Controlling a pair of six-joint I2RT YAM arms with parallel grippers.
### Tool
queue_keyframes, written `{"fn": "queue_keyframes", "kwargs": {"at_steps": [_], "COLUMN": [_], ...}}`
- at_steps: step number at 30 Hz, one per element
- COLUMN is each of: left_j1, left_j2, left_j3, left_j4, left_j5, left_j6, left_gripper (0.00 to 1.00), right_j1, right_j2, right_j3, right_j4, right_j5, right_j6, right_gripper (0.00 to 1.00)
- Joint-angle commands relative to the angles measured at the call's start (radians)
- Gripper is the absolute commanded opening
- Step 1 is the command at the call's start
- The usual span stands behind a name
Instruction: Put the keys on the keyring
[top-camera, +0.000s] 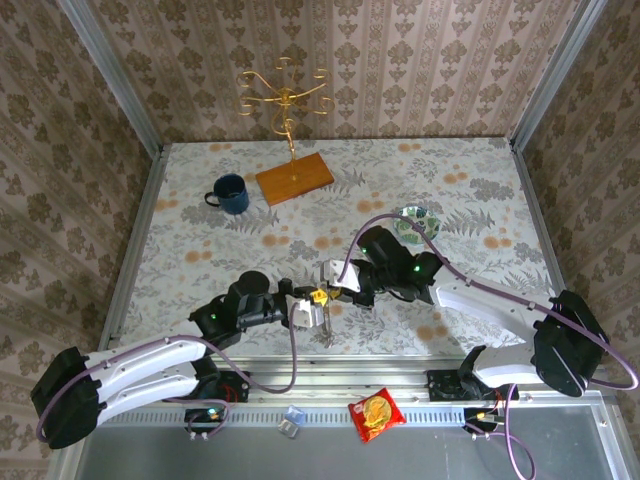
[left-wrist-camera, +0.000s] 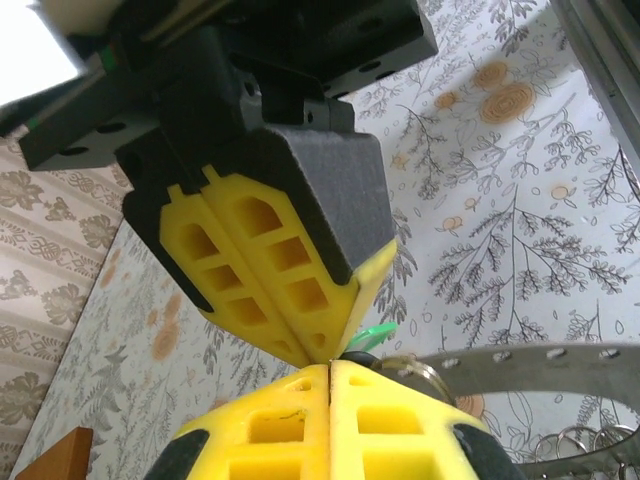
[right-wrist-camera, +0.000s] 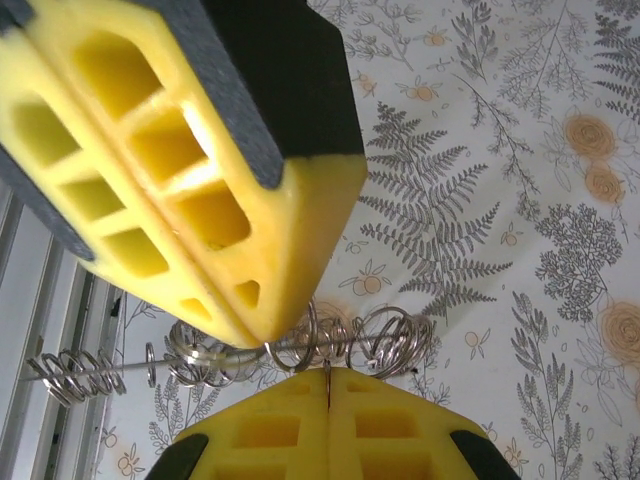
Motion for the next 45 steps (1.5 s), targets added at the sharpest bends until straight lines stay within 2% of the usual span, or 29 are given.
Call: {"fn": "queue_keyframes", "kwargs": {"at_steps": [1, 7, 12, 19, 26, 34, 35, 41, 45], "left_j1": [-0.006, -0.006, -0.005, 0.011, 0.035, 0.044, 0.045, 0.067, 0.087], "left_j2": [-0.017, -0.013, -0.02, -0.011, -0.014, 0.021, 0.029, 0.058, 0.058], "left_j3": [-0.017, -0.027, -0.057, -0.107, -0.096, -0.091, -0.09, -0.084, -0.091], "left_j4": [0.088, 0.11, 0.173, 0.365, 0.373, 0.382, 0.384, 0.397, 0.426], "left_j5": [-0.008, -0.004, -0.018, -0.048, -0.099, -0.077, -0.073, -0.047, -0.013], "left_j6": [-0.037, -0.057, -0.103, -0.315, -0.563, -0.67, -0.675, -0.694, -0.713], "left_gripper": [0.0, 0.0, 0.0, 0.0, 0.0, 0.0, 0.0, 0.0, 0.0], "right_j1": [-0.013, -0.032, -0.053, -0.064, -0.064, -0.069, -0.071, -0.098, -0.114], "right_j2": [0.013, 0.0, -0.021, -0.016, 0.03, 0.126, 0.133, 0.131, 0.057], "right_j3": [-0.015, -0.022, -0.034, -0.071, -0.092, -0.084, -0.081, -0.074, -0.077], "right_j4": [0.016, 0.062, 0.068, 0.045, 0.048, 0.043, 0.039, 0.024, 0.043], "right_j5": [-0.021, -0.075, -0.067, 0.039, 0.122, 0.186, 0.198, 0.226, 0.196], "right_j6": [0.032, 0.081, 0.104, 0.255, 0.53, 0.645, 0.652, 0.644, 0.56], "right_gripper": [0.0, 0.0, 0.0, 0.0, 0.0, 0.0, 0.01, 0.26, 0.32]}}
